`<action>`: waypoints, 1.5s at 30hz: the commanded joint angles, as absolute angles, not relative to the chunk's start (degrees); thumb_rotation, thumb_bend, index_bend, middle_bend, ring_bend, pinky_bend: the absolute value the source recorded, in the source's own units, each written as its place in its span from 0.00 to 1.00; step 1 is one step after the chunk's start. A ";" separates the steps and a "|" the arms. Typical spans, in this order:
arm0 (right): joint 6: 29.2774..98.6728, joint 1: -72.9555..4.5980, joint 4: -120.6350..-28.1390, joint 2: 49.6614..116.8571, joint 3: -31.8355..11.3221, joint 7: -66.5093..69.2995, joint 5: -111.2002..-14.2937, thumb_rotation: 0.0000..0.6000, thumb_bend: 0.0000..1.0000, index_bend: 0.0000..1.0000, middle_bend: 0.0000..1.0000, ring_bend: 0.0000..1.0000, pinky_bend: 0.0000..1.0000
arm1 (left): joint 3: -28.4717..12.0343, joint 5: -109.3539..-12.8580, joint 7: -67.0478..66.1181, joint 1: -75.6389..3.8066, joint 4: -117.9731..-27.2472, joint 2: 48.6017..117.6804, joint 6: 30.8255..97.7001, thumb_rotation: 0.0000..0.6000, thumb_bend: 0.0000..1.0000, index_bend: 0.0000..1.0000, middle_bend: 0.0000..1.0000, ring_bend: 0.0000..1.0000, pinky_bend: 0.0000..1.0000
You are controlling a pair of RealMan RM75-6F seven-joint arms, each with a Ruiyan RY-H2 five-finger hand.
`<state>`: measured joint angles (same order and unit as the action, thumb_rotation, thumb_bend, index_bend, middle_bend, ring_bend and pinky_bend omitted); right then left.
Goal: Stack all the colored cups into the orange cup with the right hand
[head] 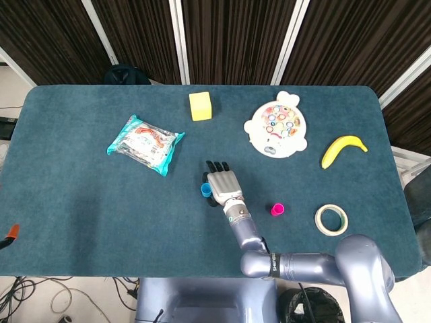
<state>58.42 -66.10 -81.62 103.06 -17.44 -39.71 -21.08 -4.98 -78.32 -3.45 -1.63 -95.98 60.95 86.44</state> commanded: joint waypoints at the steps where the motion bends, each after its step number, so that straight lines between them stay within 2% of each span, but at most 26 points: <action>1: 58.36 -66.18 -81.36 103.25 -17.59 -39.78 -21.04 1.00 0.41 0.37 0.01 0.04 0.01 | -4.95 -78.32 -3.42 -1.62 -95.99 60.95 86.41 1.00 0.27 0.02 0.03 0.00 0.00; 28: 58.26 -66.47 -79.07 104.89 -18.98 -40.69 -20.38 1.00 0.41 0.43 0.01 0.05 0.04 | -4.78 -78.56 -3.01 -1.51 -95.80 60.89 86.45 1.00 0.27 0.02 0.03 0.00 0.00; 45: 59.25 -65.35 -81.56 103.22 -20.12 -39.90 -21.14 1.00 0.42 0.45 0.01 0.06 0.05 | -4.75 -78.78 -2.91 -1.52 -95.68 60.86 86.50 1.00 0.27 0.02 0.03 0.00 0.00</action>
<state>59.17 -65.50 -81.28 103.47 -20.00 -40.04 -21.06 -4.75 -78.78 -2.91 -1.52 -95.68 60.86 86.50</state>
